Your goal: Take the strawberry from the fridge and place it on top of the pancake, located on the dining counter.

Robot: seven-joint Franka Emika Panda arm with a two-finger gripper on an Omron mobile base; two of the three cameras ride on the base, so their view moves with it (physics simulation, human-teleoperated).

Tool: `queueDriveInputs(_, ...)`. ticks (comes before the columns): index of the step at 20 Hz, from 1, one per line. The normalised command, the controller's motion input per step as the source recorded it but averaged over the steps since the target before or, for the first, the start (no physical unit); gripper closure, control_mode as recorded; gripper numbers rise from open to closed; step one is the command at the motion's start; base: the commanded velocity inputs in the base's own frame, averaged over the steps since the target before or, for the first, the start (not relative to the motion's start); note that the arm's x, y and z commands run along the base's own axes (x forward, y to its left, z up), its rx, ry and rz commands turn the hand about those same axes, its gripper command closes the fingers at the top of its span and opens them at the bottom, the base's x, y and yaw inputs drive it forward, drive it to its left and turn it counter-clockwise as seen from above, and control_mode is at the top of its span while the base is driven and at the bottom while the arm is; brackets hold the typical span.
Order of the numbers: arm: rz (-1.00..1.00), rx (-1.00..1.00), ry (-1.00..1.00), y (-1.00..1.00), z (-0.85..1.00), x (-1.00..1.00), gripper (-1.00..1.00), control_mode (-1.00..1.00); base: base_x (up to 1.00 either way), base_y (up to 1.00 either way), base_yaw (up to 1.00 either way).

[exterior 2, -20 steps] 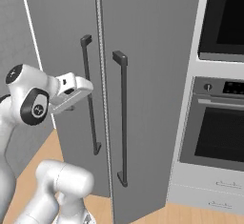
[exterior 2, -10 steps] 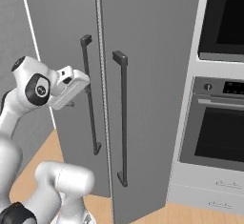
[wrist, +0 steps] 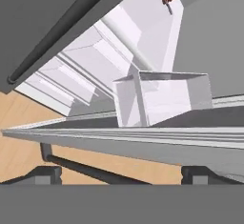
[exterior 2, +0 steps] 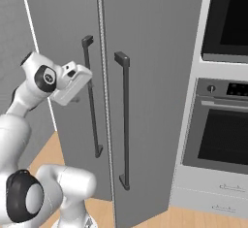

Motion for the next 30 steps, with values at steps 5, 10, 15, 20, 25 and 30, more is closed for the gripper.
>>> queueDriveInputs(5, 0.0, -0.01, 0.08, -0.09, -0.06, 0.77, -1.0, -1.0, 0.0, 0.0, 0.0)
queueDriveInputs(10, 0.0, 0.0, 0.06, -0.4, -0.07, 0.41, -1.0, -1.0, 0.0, 0.0, 0.0)
queueDriveInputs(15, 0.0, 0.0, 0.03, -0.8, -0.05, 0.04, -1.0, -1.0, 0.0, 0.0, 0.0)
queueDriveInputs(20, 0.0, 0.0, 0.0, -0.83, 0.0, -0.16, -1.0, -1.0, 0.0, 0.0, 0.0)
queueDriveInputs(25, -0.02, 0.0, -0.01, -0.97, 0.0, -0.37, -1.0, -1.0, 0.0, 0.0, 0.0)
queueDriveInputs(30, -0.05, 0.0, 0.0, -0.9, 0.0, -0.34, -1.0, -1.0, 0.0, 0.0, 0.0)
